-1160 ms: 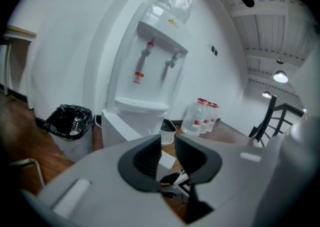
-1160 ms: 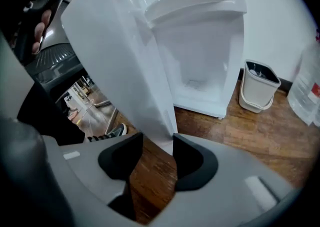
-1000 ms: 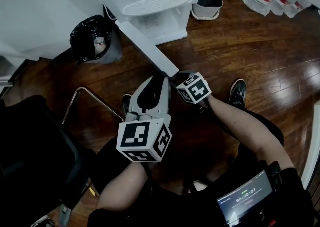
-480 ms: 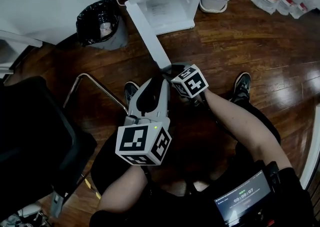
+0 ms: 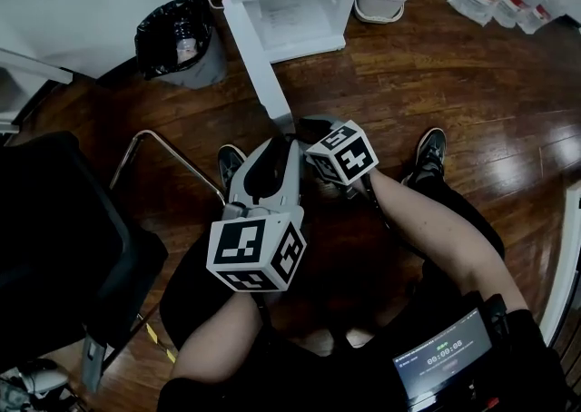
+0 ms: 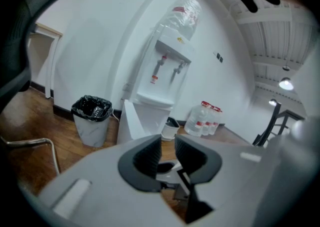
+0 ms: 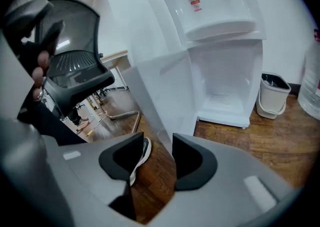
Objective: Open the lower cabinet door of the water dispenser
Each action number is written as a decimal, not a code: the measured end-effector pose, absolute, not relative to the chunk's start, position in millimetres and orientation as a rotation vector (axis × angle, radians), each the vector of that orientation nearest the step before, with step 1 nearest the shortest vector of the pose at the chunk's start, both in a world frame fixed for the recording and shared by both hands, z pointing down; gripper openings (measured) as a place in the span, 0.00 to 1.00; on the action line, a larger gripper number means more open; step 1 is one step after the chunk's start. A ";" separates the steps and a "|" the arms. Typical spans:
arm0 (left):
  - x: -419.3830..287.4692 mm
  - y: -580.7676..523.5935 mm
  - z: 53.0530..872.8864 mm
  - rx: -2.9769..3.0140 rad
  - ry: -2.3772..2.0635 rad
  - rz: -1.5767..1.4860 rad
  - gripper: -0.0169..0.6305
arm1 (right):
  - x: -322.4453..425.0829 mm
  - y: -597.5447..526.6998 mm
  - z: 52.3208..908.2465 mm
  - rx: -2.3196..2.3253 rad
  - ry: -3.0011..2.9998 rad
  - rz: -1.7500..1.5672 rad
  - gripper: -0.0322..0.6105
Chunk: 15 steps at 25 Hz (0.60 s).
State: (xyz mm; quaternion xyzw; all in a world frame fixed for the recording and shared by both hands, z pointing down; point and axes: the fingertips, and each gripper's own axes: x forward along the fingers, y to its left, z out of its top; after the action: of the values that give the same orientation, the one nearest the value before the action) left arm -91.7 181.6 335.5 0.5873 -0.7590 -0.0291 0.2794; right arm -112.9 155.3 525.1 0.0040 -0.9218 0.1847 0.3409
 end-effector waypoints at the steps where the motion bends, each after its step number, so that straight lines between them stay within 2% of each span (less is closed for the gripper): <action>1: -90.0 179.0 333.2 1.584 -2.036 -0.084 0.19 | -104.8 154.4 516.5 0.019 -2.406 0.506 0.33; 6: -77.7 171.3 324.5 1.597 -2.040 -0.106 0.19 | -51.2 152.0 471.1 0.127 -2.445 0.692 0.32; 10: -63.2 167.1 325.6 1.613 -2.049 -0.082 0.19 | -14.4 143.4 422.2 0.287 -2.511 0.796 0.26; 15: -44.5 176.5 357.3 1.605 -2.039 0.045 0.19 | 5.2 119.9 383.0 0.444 -2.657 0.696 0.20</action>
State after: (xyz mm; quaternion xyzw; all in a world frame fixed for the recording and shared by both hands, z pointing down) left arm -44.5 176.5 357.3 0.5956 -0.7566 0.0166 0.2695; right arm 5.2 119.9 383.0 0.1572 -0.9395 0.2462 0.1789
